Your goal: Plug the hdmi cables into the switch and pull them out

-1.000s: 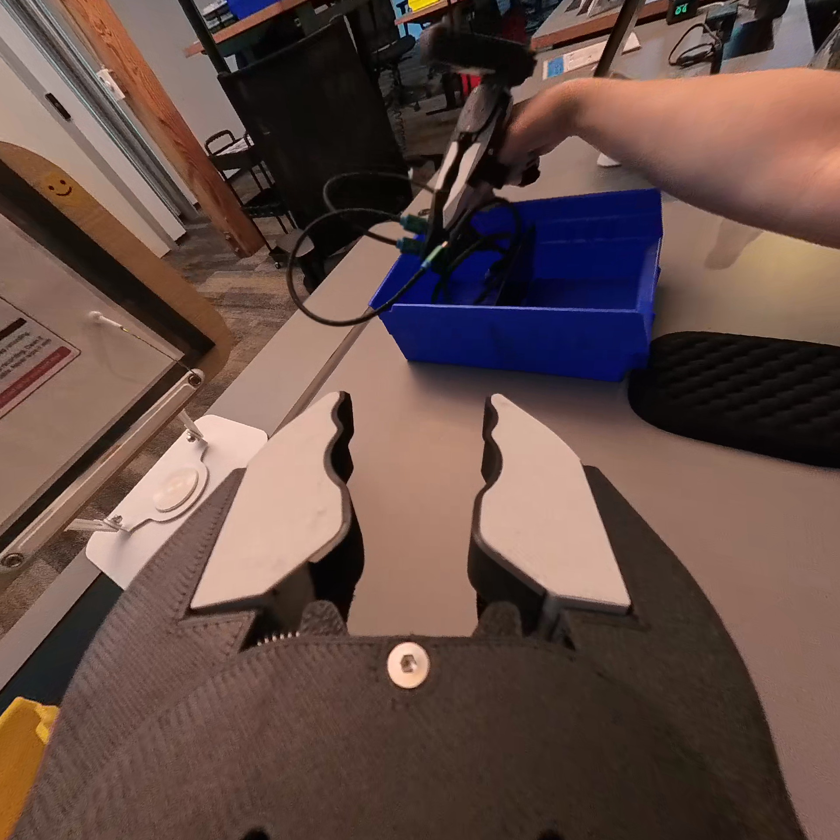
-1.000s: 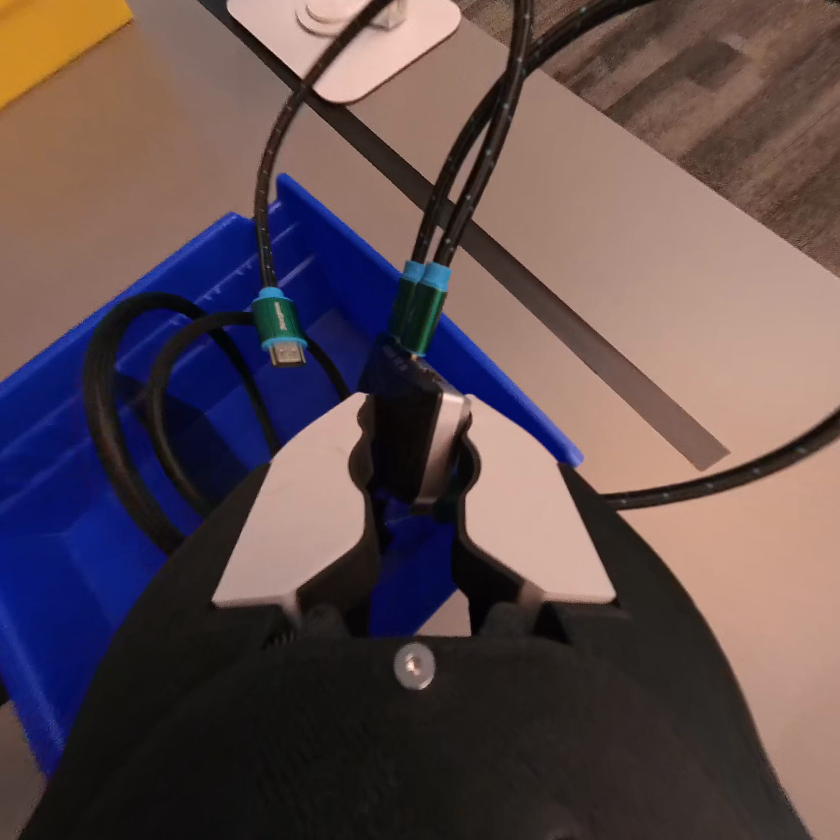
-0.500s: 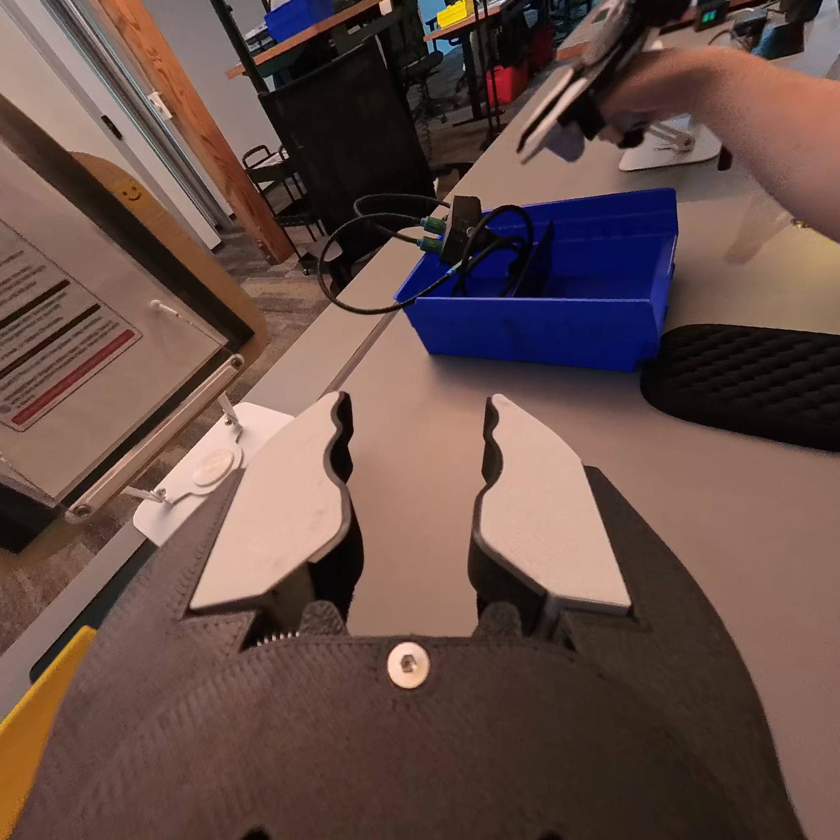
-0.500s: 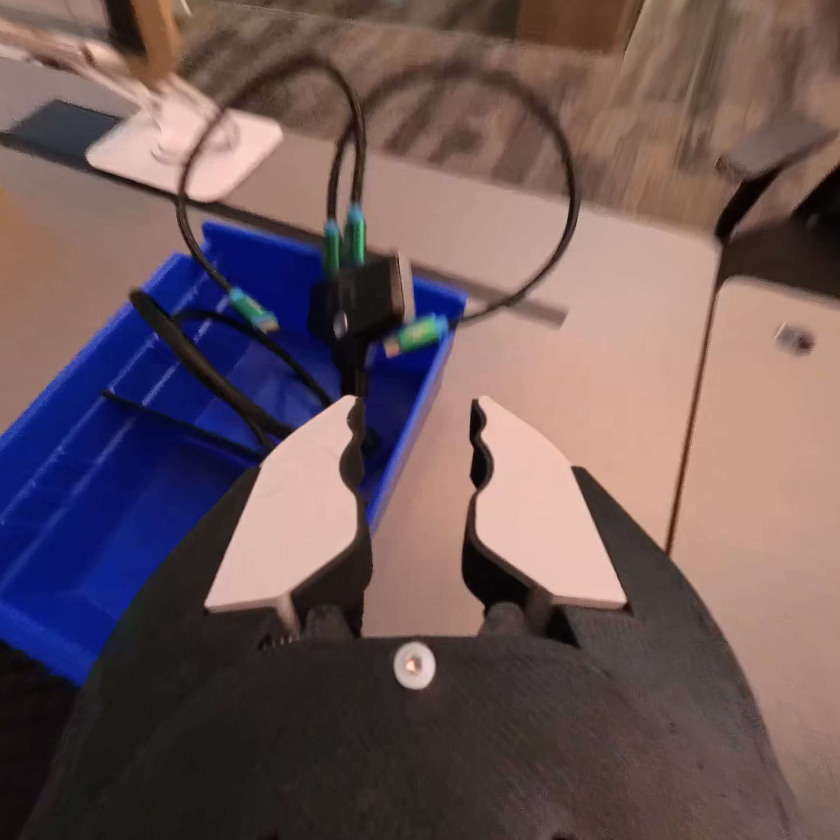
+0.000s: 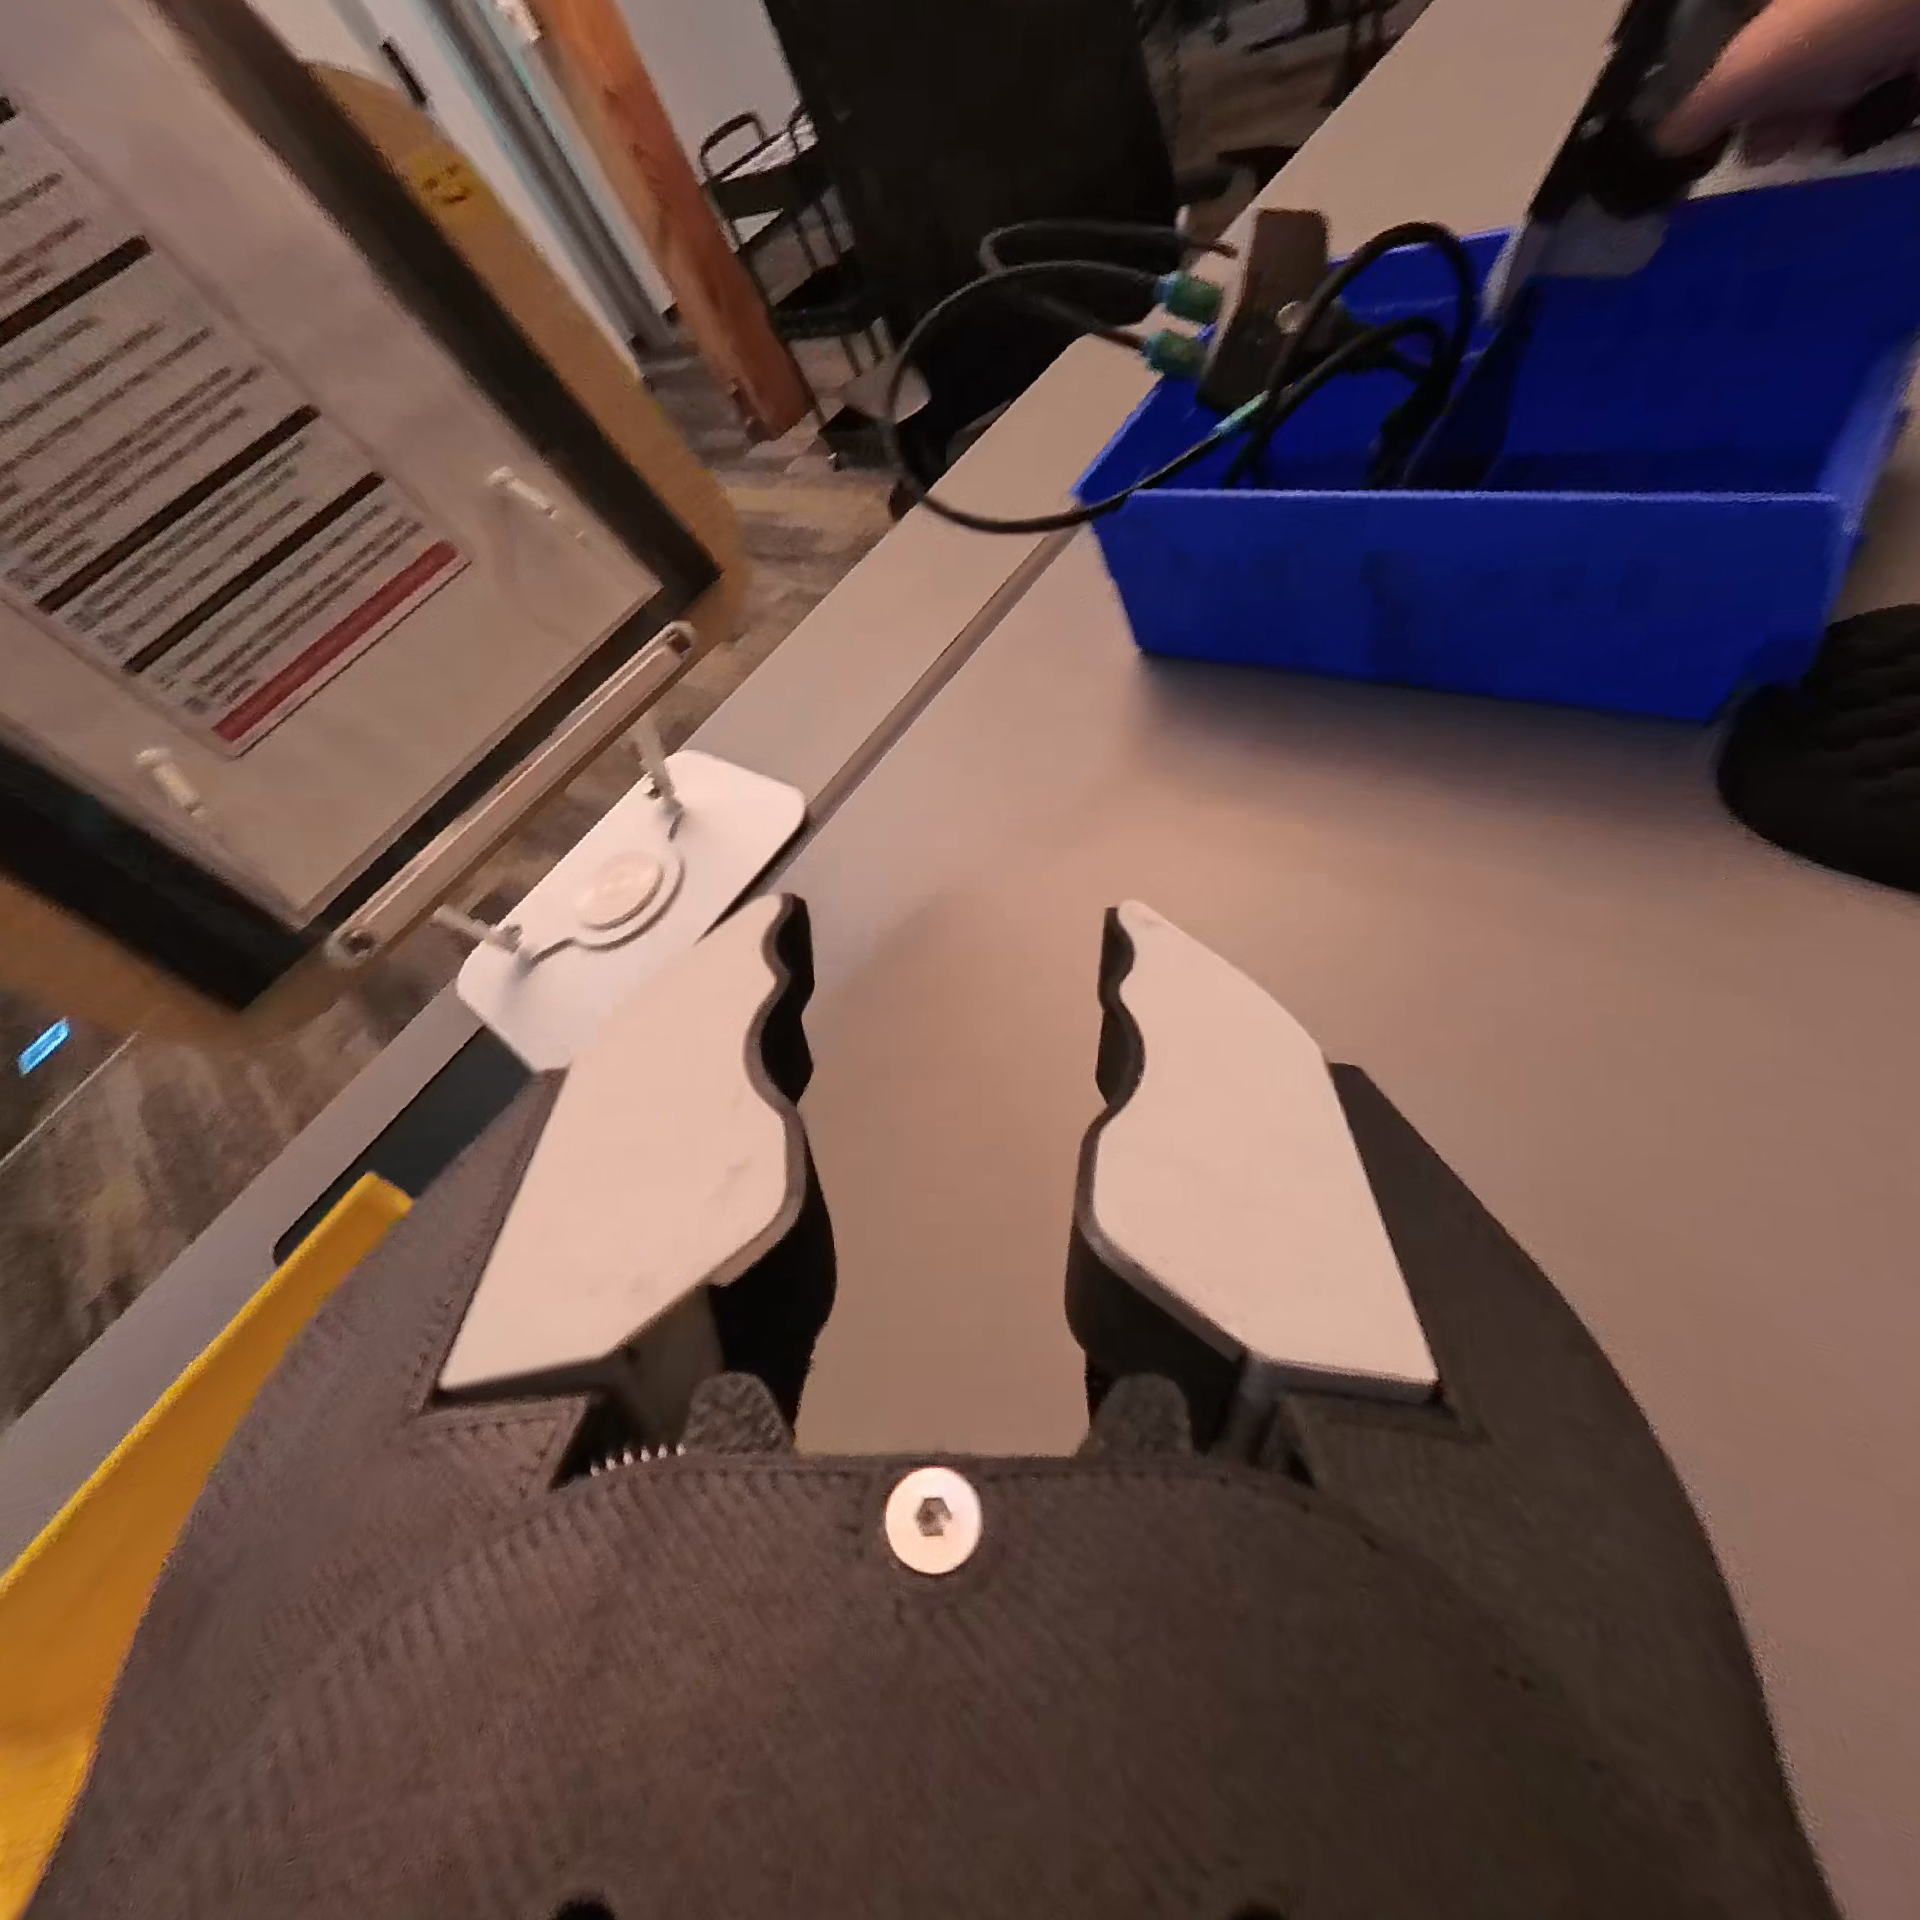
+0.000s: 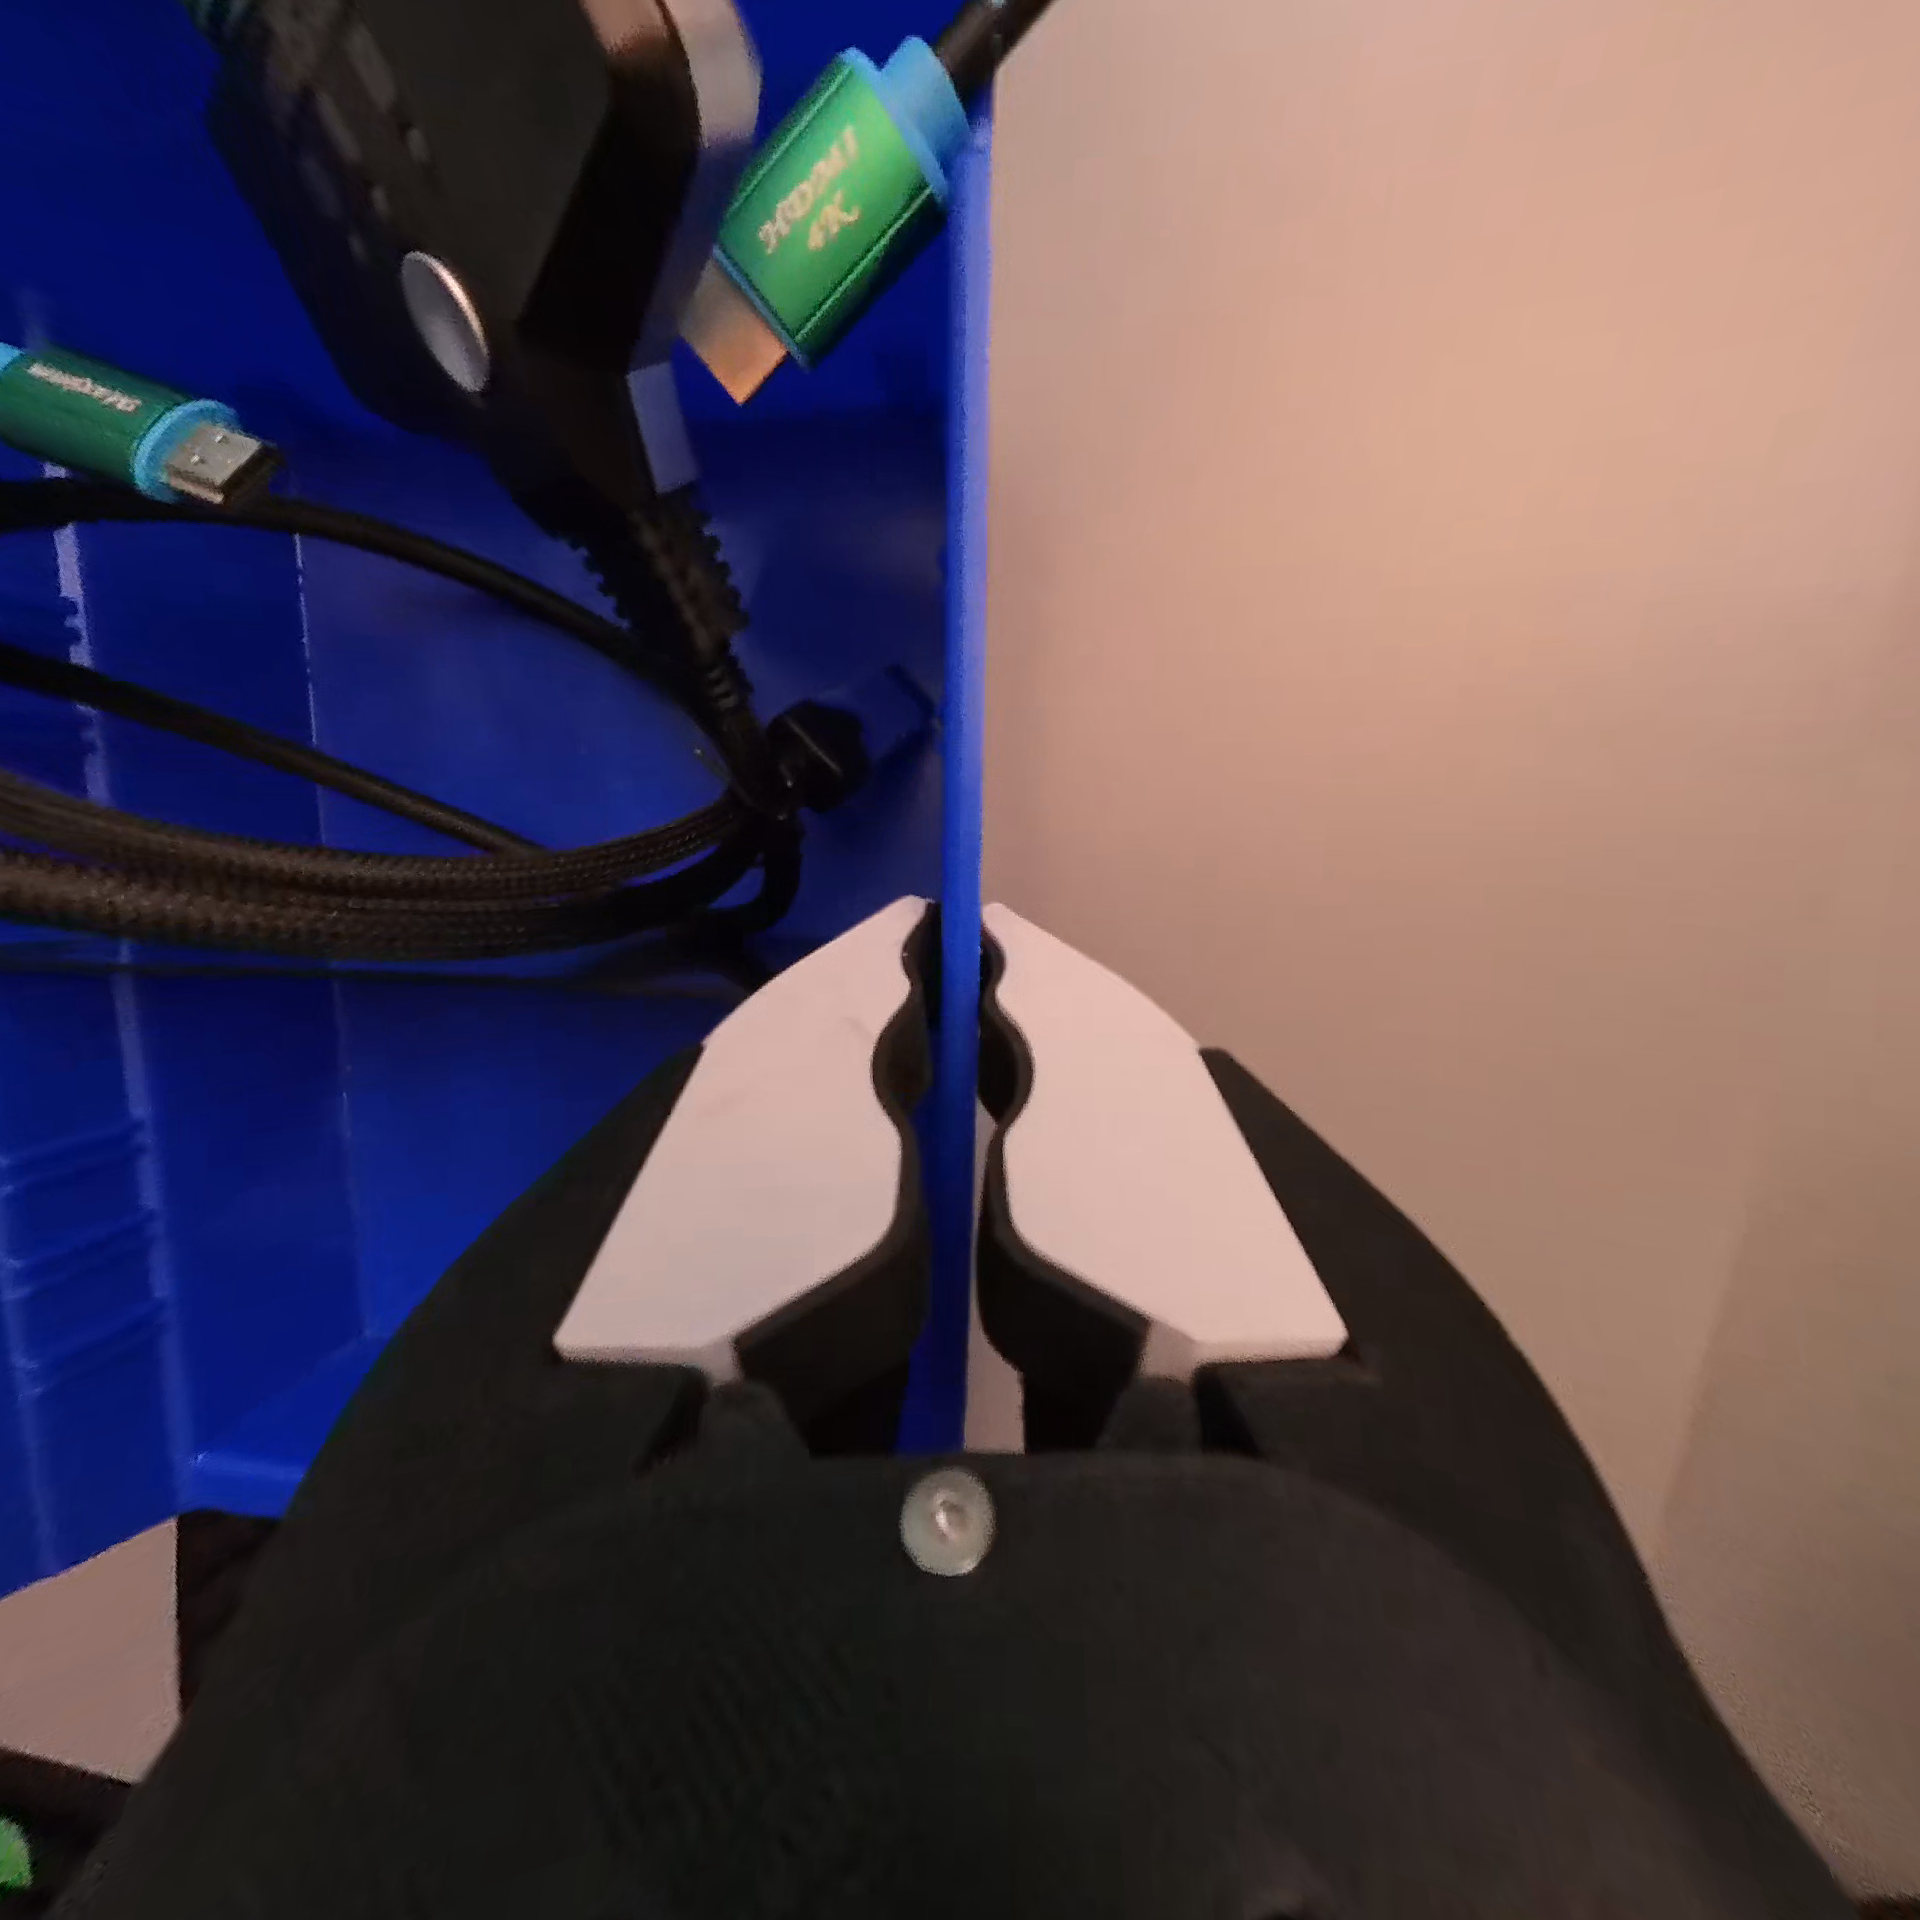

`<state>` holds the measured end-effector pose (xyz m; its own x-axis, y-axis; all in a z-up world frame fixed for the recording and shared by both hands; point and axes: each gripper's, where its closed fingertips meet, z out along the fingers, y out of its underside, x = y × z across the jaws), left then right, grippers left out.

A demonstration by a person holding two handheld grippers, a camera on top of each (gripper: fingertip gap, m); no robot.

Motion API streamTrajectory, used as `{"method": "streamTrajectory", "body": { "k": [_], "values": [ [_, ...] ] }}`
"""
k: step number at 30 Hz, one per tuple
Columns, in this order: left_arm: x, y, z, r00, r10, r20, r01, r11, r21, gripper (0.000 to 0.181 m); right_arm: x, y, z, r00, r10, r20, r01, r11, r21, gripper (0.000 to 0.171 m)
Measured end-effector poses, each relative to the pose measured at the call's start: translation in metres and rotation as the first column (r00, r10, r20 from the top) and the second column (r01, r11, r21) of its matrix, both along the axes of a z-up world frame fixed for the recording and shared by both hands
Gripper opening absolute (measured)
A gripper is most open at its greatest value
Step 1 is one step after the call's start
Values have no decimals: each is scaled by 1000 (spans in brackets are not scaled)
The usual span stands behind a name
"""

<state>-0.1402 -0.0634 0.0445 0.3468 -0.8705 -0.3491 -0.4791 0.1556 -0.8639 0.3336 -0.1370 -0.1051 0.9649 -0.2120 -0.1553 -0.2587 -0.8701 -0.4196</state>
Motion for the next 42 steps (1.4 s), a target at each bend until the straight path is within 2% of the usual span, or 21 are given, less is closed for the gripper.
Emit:
{"method": "streamTrajectory", "body": {
  "k": [5, 11, 13, 15, 17, 21, 22, 24, 25, 27, 32, 35, 38, 40, 42],
  "values": [
    [-34, 19, 4, 996, 87, 23, -86, 996, -33, 49, 24, -20, 0, 984, -171, -42, 173, 984, 44, 6],
    [-59, 43, -24, 982, 183, -49, -186, 980, -64, 48, 31, -33, 0, 968, -247, -34, 249, 967, 60, 6],
    [-70, 54, -41, 959, 253, -132, -261, 964, -55, 46, 30, -35, 0, 968, -250, -27, 251, 966, 56, 6],
    [-86, 63, -58, 916, 336, -218, -354, 934, -48, 42, 29, -37, 0, 968, -250, -25, 251, 967, 49, 6],
    [-102, 66, -71, 874, 404, -269, -436, 897, -69, 47, 29, -38, 0, 970, -242, -20, 242, 969, 49, 6],
    [-114, 60, -86, 839, 496, -226, -541, 805, -244, 61, 29, -38, 1, 972, -235, -9, 235, 970, 54, 6],
    [-118, 59, -91, 812, 527, -250, -578, 782, -231, 66, 29, -38, 1, 972, -236, -10, 236, 970, 54, 6],
    [-136, 67, -96, 721, 624, -301, -673, 734, -92, 69, 29, -38, 1, 972, -236, -9, 236, 970, 55, 6],
    [-145, 72, -98, 677, 668, -308, -710, 704, -34, 63, 29, -38, 1, 971, -239, -11, 239, 969, 55, 5],
    [-154, 76, -110, 636, 694, -336, -747, 663, -45, 53, 30, -37, 1, 969, -246, -23, 247, 968, 56, 5],
    [-161, 74, -123, 649, 679, -344, -755, 630, -181, 5, 34, -37, 1, 955, -283, -94, 290, 955, 68, 5],
    [-164, 75, -123, 655, 685, -319, -753, 623, -211, 4, 40, -39, 2, 941, -324, -97, 331, 941, 71, 5],
    [-164, 78, -122, 654, 692, -305, -755, 619, -217, 7, 45, -40, 2, 944, -324, -69, 328, 942, 70, 5],
    [-166, 80, -116, 655, 702, -278, -753, 635, -171, 32, 44, -41, 3, 954, -299, -38, 301, 951, 72, 6],
    [-170, 78, -91, 668, 720, -188, -743, 657, -128, 49, 47, -39, 14, 956, -292, -30, 293, 945, 147, 5]
  ]
}}
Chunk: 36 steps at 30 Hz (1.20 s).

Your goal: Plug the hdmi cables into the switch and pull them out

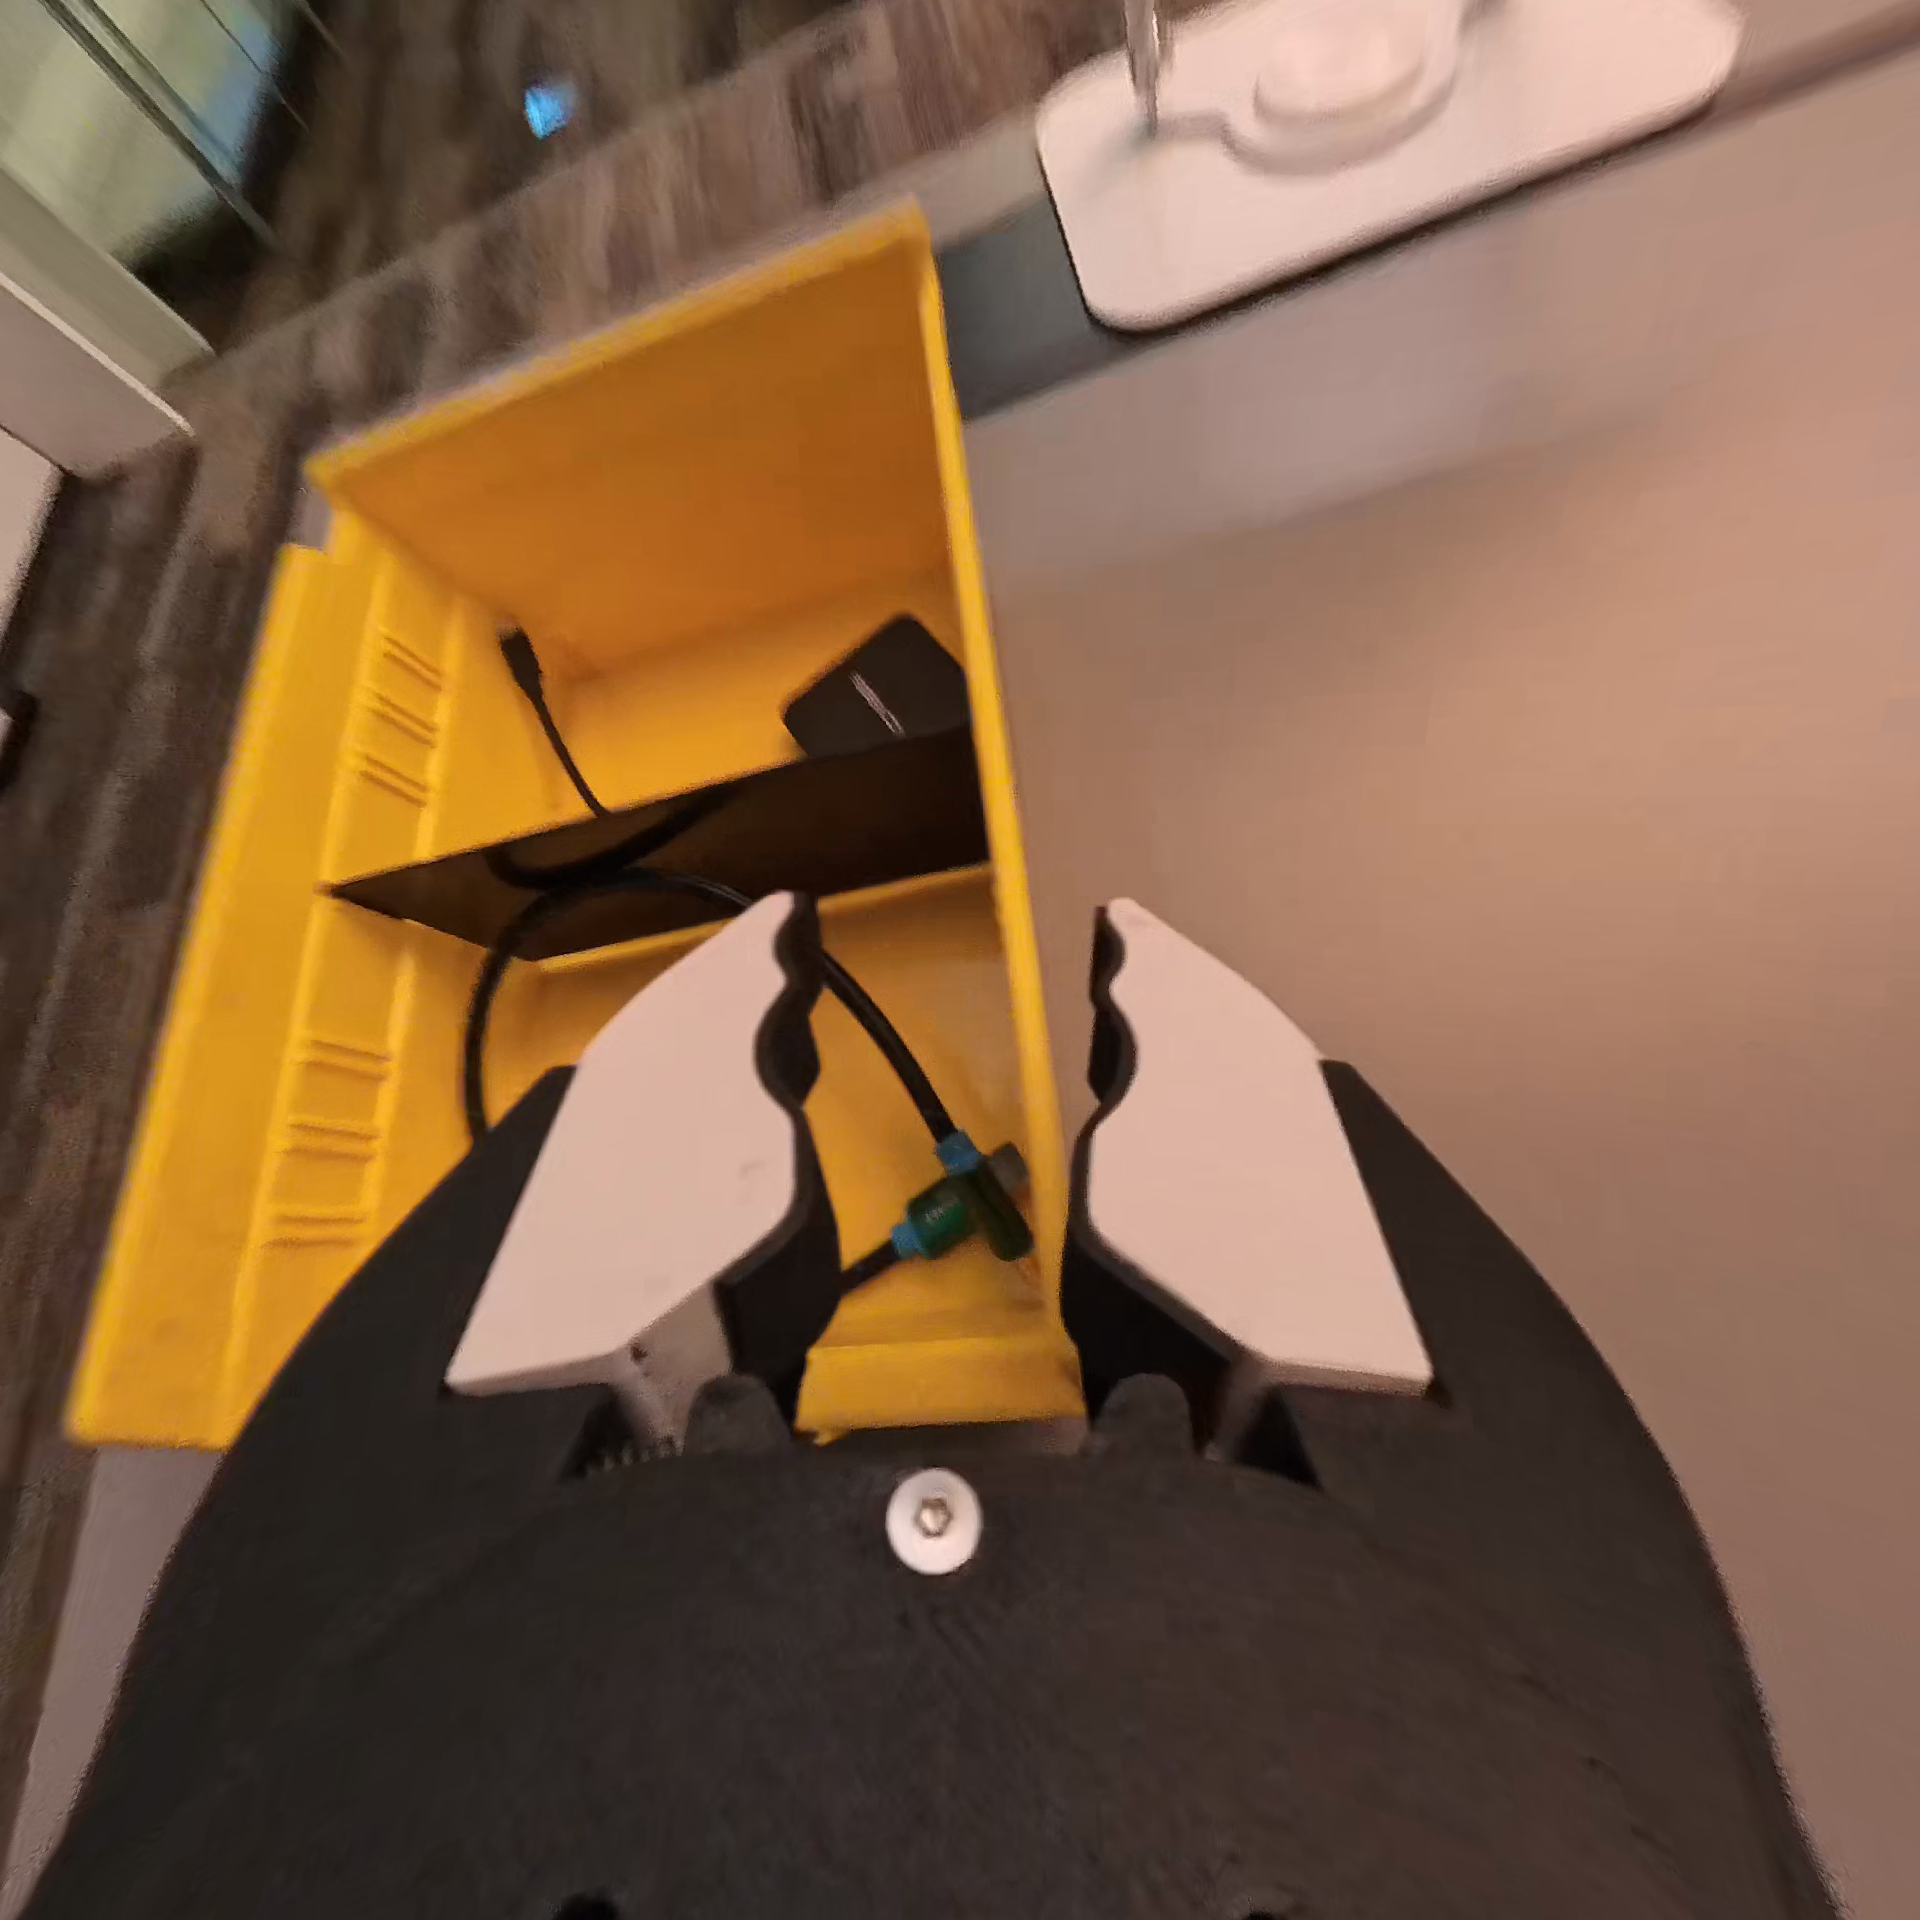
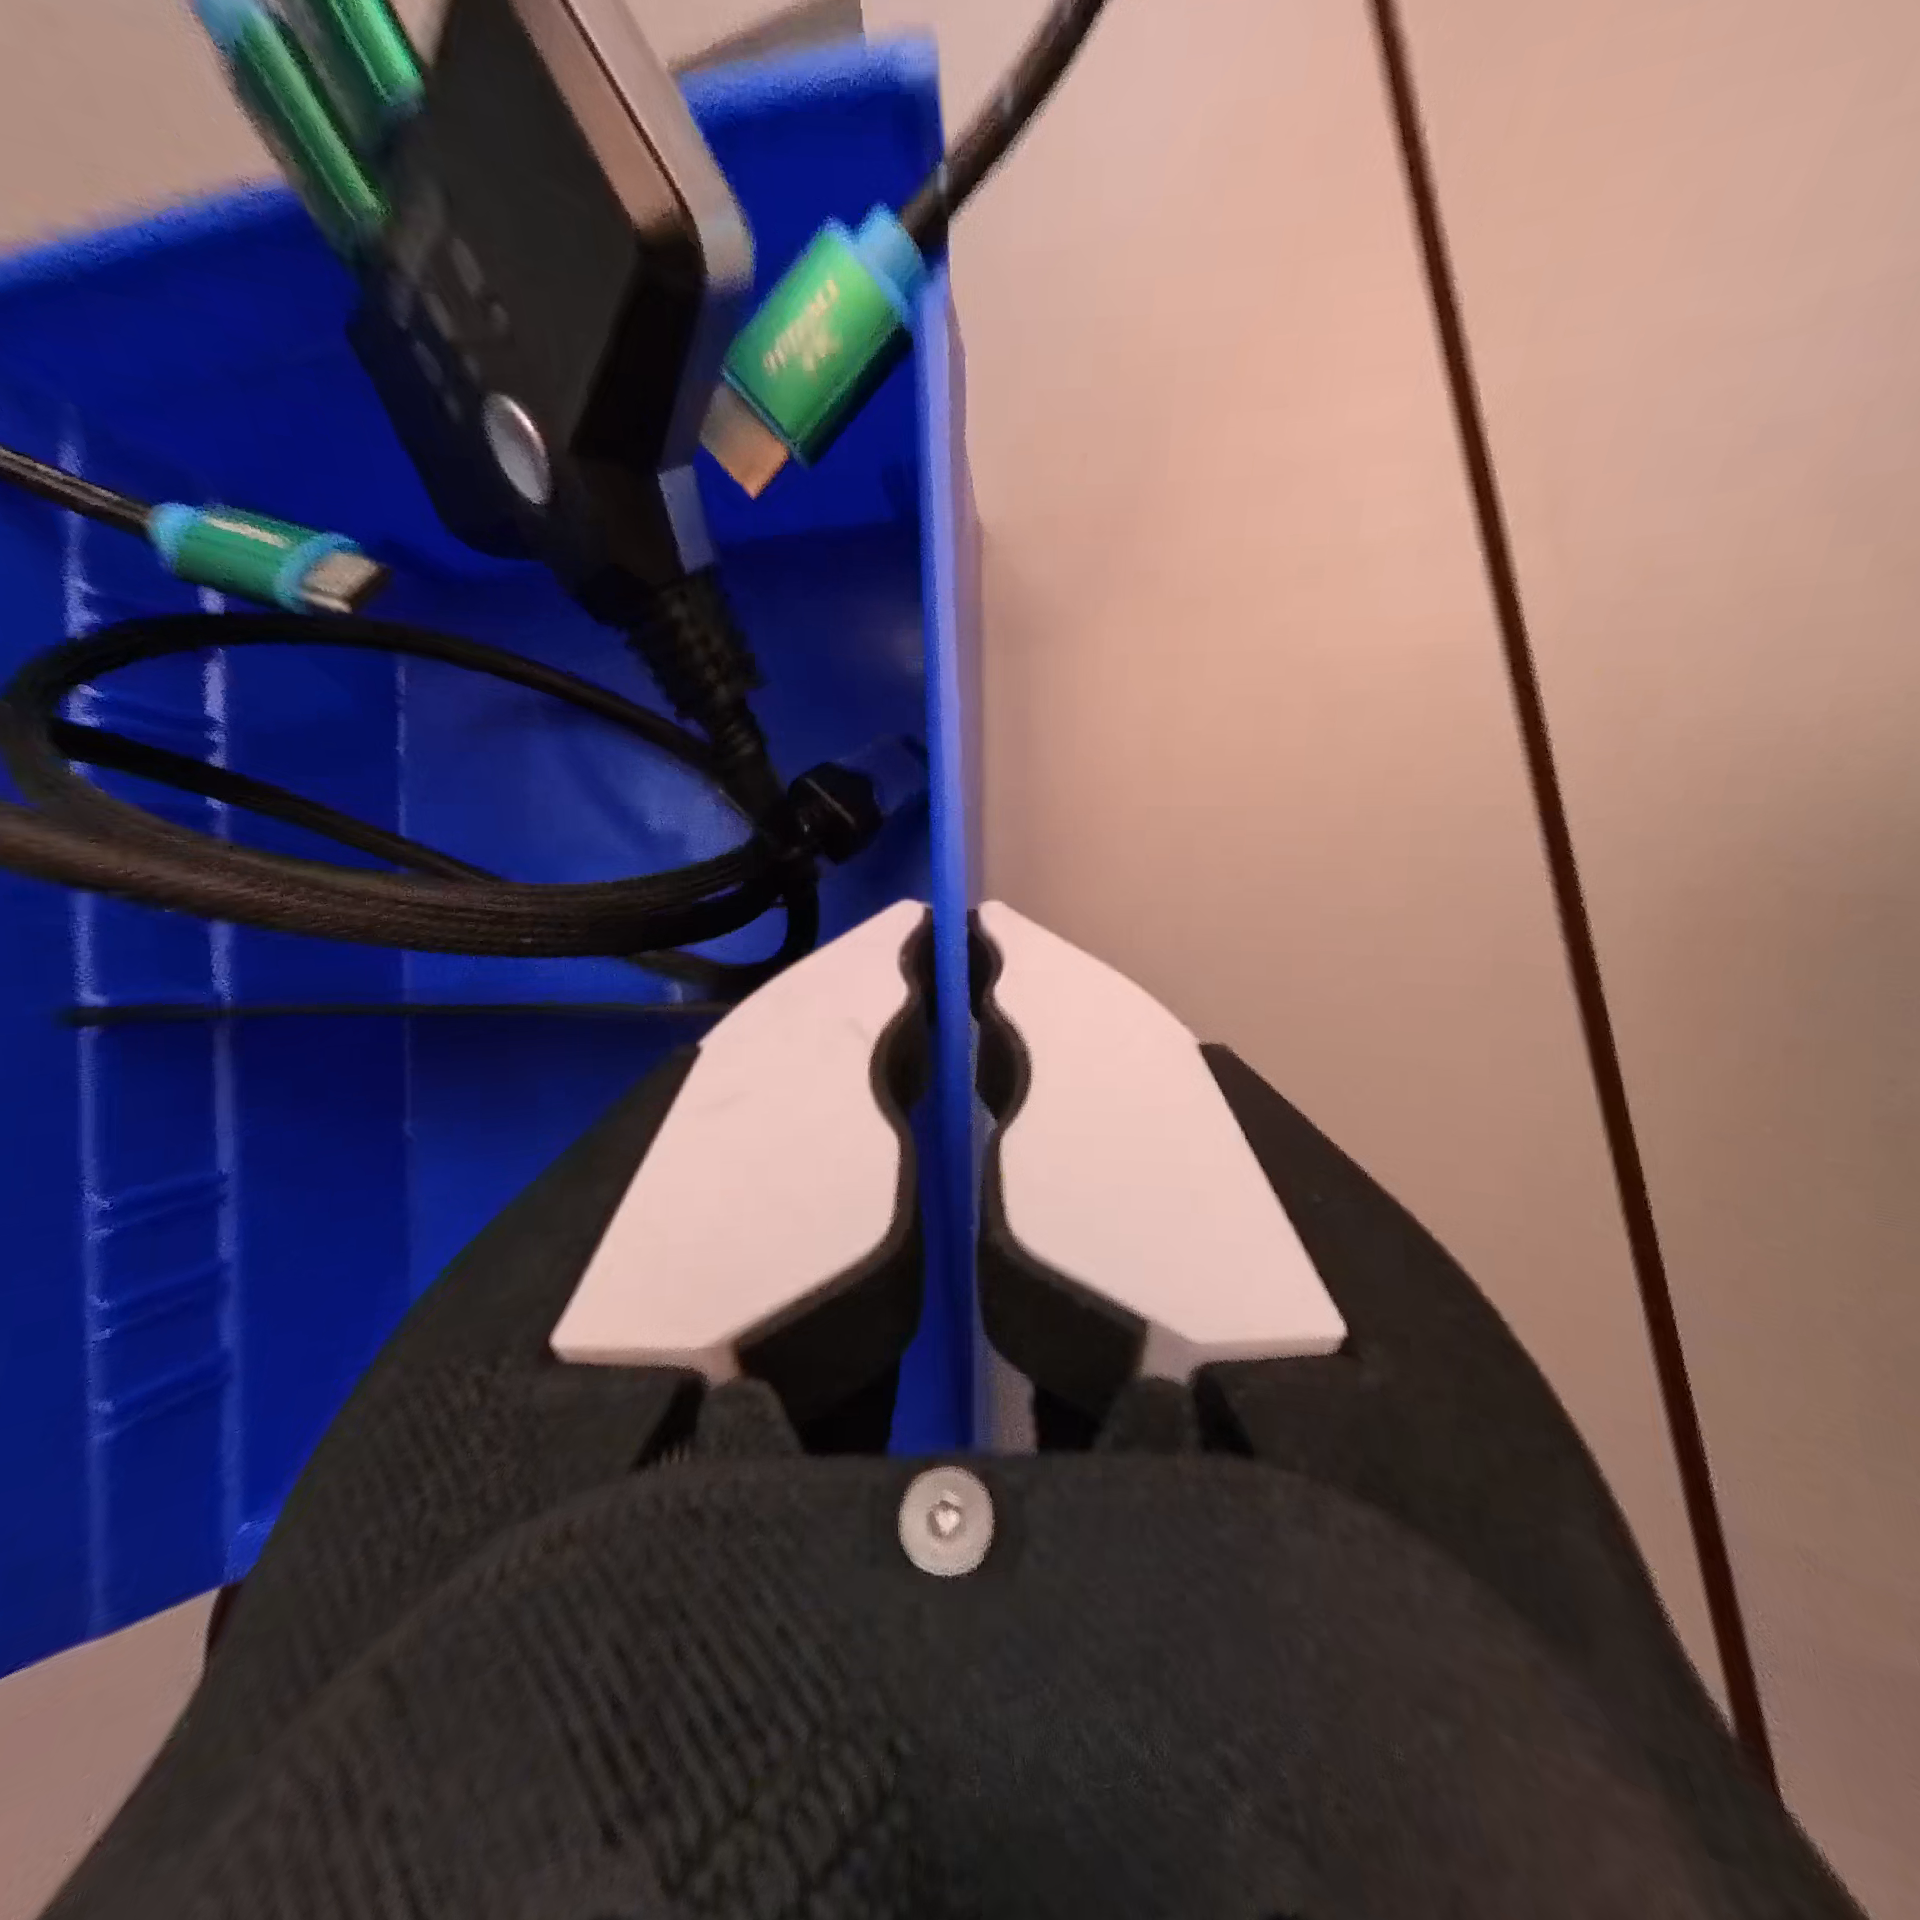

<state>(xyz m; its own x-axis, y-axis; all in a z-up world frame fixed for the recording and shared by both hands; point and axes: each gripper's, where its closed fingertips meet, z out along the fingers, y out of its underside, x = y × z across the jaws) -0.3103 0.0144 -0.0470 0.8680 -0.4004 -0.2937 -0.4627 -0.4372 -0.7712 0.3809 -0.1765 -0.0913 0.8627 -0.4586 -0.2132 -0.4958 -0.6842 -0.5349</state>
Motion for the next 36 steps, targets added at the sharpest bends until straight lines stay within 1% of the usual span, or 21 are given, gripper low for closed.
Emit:
{"method": "streamTrajectory", "body": {
  "k": [1, 2, 4, 5, 7, 8, 10, 11, 13, 14, 16, 17, 18, 20, 21, 24, 27, 29, 32, 34, 36],
  "values": [
    [-3, -1, 19, 999, -5, 34, 4, 999, 49, 56, 3, -1, 11, 1000, -7, 17, 7, 999, 46, 8],
    [-5, -1, 43, 997, -20, 70, 14, 996, 87, 58, 6, -3, 26, 999, -19, 42, 15, 996, 88, 12],
    [-16, 4, 106, 993, -31, 114, 12, 987, 163, 72, 11, -9, 76, 988, -55, 147, 28, 983, 181, 20],
    [-20, 7, 145, 989, -34, 144, 5, 980, 201, 75, 7, -10, 112, 975, -64, 212, 11, 970, 242, 26],
    [-20, 11, 225, 968, -75, 241, 7, 962, 271, 81, -11, -11, 200, 925, -111, 363, -39, 923, 382, 37],
    [-14, 12, 261, 948, -108, 299, 19, 958, 287, 82, -29, -9, 248, 892, -131, 432, -94, 881, 463, 44],
    [1, 15, 321, 909, -154, 388, 37, 956, 292, 98, -78, -8, 335, 822, -171, 543, -216, 788, 576, 56],
    [10, 15, 344, 895, -169, 414, 45, 955, 293, 105, -105, -7, 372, 796, -181, 578, -271, 746, 608, 62],
    [35, 10, 379, 869, -213, 447, 73, 948, 311, 113, -167, 3, 430, 791, -143, 595, -378, 650, 659, 68],
    [46, 10, 391, 870, -216, 442, 63, 940, 336, 116, -196, 11, 449, 803, -104, 587, -416, 608, 677, 73],
    [64, 14, 398, 902, -185, 390, 22, 922, 386, 122, -239, 31, 467, 806, -72, 587, -445, 581, 682, 87],
    [74, 17, 393, 923, -159, 352, 5, 917, 400, 126, -256, 43, 467, 805, -62, 590, -453, 578, 679, 92],
    [84, 20, 381, 936, -136, 323, -6, 916, 402, 132, -272, 57, 459, 812, -38, 582, -456, 581, 674, 97],
    [108, 26, 339, 949, -104, 298, -12, 931, 365, 137, -296, 86, 424, 828, 1, 560, -445, 609, 657, 109],
    [118, 30, 312, 953, -81, 292, -24, 941, 338, 142, -302, 100, 401, 832, 7, 555, -433, 633, 641, 113],
    [138, 43, 231, 965, -6, 261, -79, 946, 315, 142, -312, 133, 321, 844, 11, 536, -385, 708, 592, 117],
    [152, 52, 145, 979, 51, 199, -103, 960, 259, 142, -314, 150, 246, 852, 3, 524, -339, 766, 546, 119],
    [153, 56, 99, 982, 97, 160, -135, 961, 243, 144, -316, 157, 202, 853, 2, 522, -317, 797, 514, 120],
    [155, 56, 52, 978, 136, 158, -171, 957, 233, 143, -320, 163, 148, 848, 8, 530, -300, 832, 467, 120],
    [159, 53, 33, 973, 137, 186, -179, 956, 231, 143, -324, 166, 124, 835, 7, 550, -299, 845, 444, 120],
    [163, 50, 23, 971, 132, 202, -179, 954, 240, 140, -329, 167, 109, 823, 3, 569, -307, 844, 440, 120]
  ]
}}
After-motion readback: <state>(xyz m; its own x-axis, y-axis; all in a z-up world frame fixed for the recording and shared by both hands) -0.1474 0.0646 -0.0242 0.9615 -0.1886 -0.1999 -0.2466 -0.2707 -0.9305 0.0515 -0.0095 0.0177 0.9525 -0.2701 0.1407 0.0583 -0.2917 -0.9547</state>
